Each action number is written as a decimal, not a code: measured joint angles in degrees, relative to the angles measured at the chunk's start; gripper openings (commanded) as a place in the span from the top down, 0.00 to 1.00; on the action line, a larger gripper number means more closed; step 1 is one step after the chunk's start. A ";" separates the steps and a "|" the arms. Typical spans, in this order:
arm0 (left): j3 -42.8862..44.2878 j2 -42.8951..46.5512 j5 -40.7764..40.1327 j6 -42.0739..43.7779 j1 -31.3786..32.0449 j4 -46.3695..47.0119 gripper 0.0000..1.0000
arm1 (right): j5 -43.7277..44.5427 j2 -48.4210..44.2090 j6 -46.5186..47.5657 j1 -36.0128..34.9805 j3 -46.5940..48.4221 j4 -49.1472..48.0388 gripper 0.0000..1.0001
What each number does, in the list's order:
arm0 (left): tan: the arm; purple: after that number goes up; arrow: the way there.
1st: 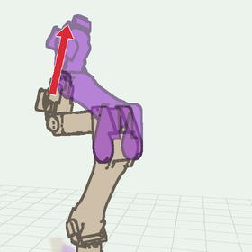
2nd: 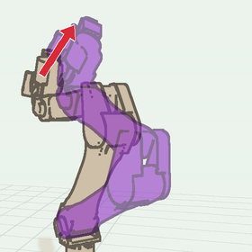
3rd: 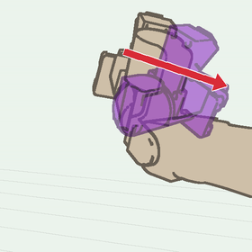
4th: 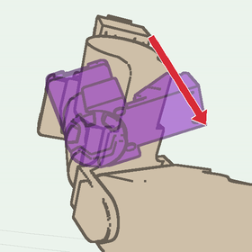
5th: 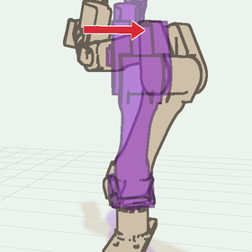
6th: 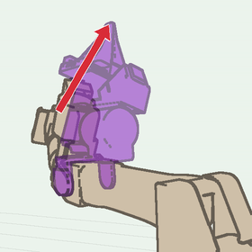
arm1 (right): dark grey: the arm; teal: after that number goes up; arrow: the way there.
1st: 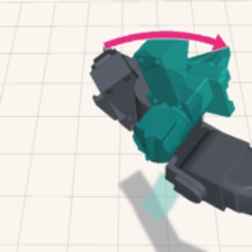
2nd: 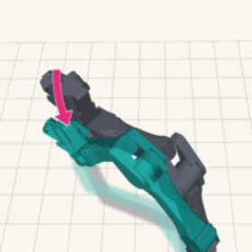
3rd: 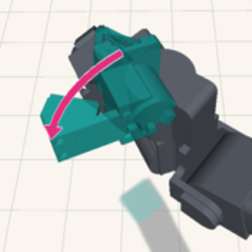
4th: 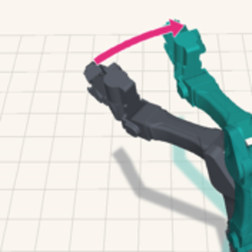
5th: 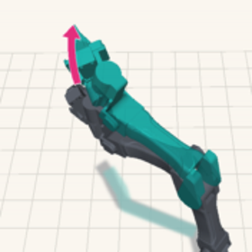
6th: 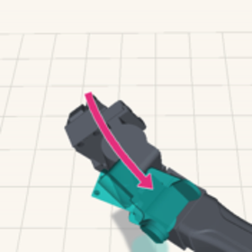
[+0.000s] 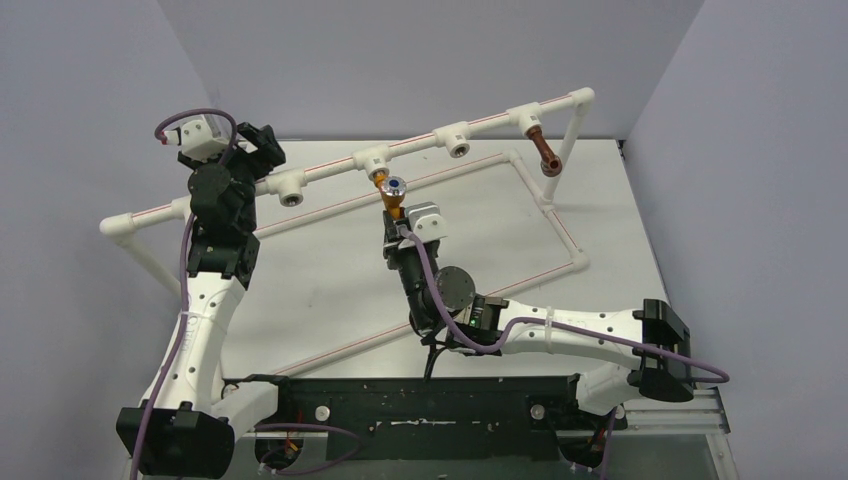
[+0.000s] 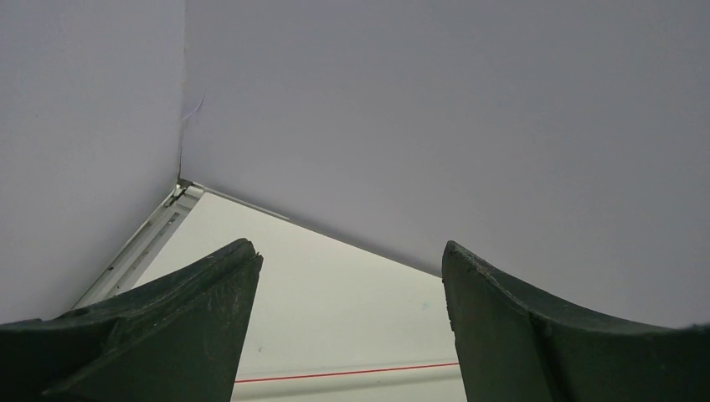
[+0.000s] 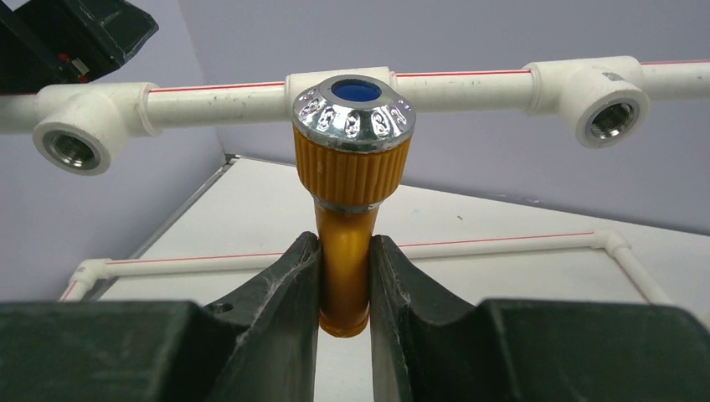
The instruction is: Install the water faucets
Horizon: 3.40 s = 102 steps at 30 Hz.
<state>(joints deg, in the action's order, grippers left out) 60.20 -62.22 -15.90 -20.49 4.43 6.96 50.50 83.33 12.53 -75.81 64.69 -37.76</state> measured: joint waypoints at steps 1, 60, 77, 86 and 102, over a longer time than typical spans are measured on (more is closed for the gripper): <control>0.00 -0.02 0.13 -0.09 -0.02 0.02 0.23 | 0.15 0.00 -1.18 0.09 -0.11 -0.35 1.00; -0.72 0.55 2.99 -2.64 -1.92 1.81 0.23 | 3.28 0.81 -32.15 1.57 -1.70 -4.17 0.70; -1.03 0.66 4.17 -3.13 -2.05 2.29 0.23 | 0.46 3.96 -32.39 4.02 1.57 -3.74 1.00; -1.03 0.66 4.15 -3.13 -2.14 2.36 0.23 | 1.22 3.96 -43.76 4.48 1.05 -3.45 1.00; -1.07 0.46 4.07 -3.10 -2.71 2.93 0.23 | -0.11 3.26 -71.30 6.86 -2.05 -3.32 1.00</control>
<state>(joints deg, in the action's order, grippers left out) 59.13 -61.76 -11.84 -23.59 1.72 9.89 50.39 86.59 -58.76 -68.95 62.63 -41.08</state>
